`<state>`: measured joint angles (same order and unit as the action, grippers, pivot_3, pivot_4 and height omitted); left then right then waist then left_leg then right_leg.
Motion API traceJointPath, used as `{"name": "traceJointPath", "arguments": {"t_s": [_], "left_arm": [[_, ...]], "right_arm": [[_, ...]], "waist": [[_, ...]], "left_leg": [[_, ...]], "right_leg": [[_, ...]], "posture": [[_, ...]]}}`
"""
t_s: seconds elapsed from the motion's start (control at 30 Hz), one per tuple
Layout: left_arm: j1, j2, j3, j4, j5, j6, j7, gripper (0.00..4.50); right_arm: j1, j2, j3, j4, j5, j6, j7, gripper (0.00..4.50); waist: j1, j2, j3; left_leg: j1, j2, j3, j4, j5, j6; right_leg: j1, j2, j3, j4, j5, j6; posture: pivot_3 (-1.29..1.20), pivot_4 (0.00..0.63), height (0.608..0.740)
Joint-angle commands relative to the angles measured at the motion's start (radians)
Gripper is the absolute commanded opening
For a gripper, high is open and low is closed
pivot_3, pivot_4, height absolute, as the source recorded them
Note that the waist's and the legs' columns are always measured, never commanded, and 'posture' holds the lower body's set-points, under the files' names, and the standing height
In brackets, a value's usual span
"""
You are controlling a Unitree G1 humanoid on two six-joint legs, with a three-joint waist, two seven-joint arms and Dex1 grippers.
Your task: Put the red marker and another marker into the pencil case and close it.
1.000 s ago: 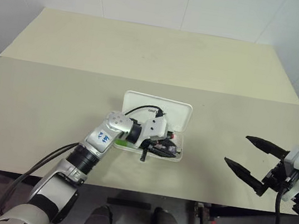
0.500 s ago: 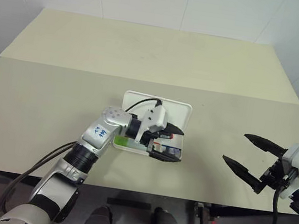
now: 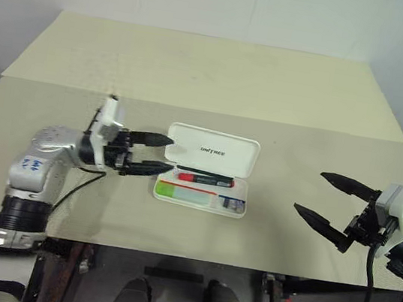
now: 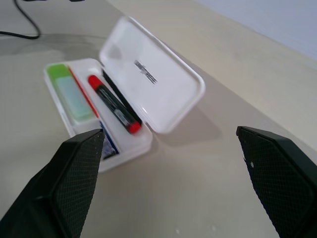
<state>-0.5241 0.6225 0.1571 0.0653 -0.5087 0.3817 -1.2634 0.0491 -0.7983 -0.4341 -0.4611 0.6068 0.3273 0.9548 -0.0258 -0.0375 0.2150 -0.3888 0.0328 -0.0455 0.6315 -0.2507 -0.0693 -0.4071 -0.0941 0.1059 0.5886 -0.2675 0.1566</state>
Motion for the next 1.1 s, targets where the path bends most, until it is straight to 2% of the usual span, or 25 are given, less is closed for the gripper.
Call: {"name": "traceJointPath", "arguments": {"t_s": [0.03,0.2,0.43,0.57,0.7,0.93,1.1], "left_arm": [[0.003,0.032,0.059,0.079,0.020,-0.104,0.030,1.75],[0.003,0.018,0.060,0.147,0.063,-0.177,0.112,0.03],[-0.028,-0.035,0.040,0.209,0.113,-0.220,0.250,0.03],[-0.107,-0.088,0.007,0.326,0.184,-0.243,0.369,0.03],[-0.178,-0.131,-0.031,0.428,0.239,-0.263,0.418,0.03],[-0.256,-0.189,-0.073,0.510,0.252,-0.282,0.397,0.03],[-0.273,-0.204,-0.090,0.495,0.226,-0.272,0.334,0.03]], "right_arm": [[-0.048,-0.026,0.023,0.010,0.016,-0.003,0.026,4.50],[-0.099,-0.029,0.062,0.040,0.007,-0.007,0.041,4.50],[-0.117,-0.038,0.068,0.037,0.014,-0.001,0.060,4.50],[-0.122,-0.041,0.082,0.019,0.022,0.008,0.072,4.50],[-0.123,-0.036,0.094,0.014,0.019,0.007,0.074,4.50],[-0.125,-0.030,0.103,0.009,0.015,0.007,0.063,4.50],[-0.119,-0.021,0.102,-0.001,0.012,0.006,0.042,4.50]], "waist": [[-0.002,0.000,0.000],[-0.003,0.000,0.000],[-0.001,0.000,0.000],[-0.001,0.000,0.000],[-0.002,0.000,0.000],[-0.003,0.000,0.000],[-0.002,0.000,0.000]], "left_leg": [[0.000,0.000,0.000,0.000,0.000,0.000],[0.000,0.000,0.000,-0.001,0.000,0.000],[0.000,0.000,0.000,-0.001,0.000,0.000],[0.000,0.000,0.000,-0.001,0.000,0.000],[0.000,0.000,0.000,0.000,0.000,0.000],[-0.001,0.000,0.000,-0.002,0.000,-0.001],[-0.001,0.000,0.000,-0.002,0.000,-0.001]], "right_leg": [[0.000,0.000,0.000,0.000,0.000,0.000],[0.000,0.000,0.000,0.000,0.000,0.000],[0.000,0.000,0.000,0.001,0.002,0.004],[0.000,0.000,0.000,0.001,0.004,0.006],[0.000,0.000,0.000,0.001,0.007,0.012],[-0.001,0.001,0.000,0.000,0.008,0.016],[-0.001,0.000,0.000,0.000,0.009,0.016]], "posture": [[0.00,0.150,0.740],[0.00,0.150,0.740],[0.00,0.150,0.740],[0.00,0.150,0.740],[0.00,0.150,0.740],[0.00,0.150,0.740],[0.00,0.150,0.740]]}}
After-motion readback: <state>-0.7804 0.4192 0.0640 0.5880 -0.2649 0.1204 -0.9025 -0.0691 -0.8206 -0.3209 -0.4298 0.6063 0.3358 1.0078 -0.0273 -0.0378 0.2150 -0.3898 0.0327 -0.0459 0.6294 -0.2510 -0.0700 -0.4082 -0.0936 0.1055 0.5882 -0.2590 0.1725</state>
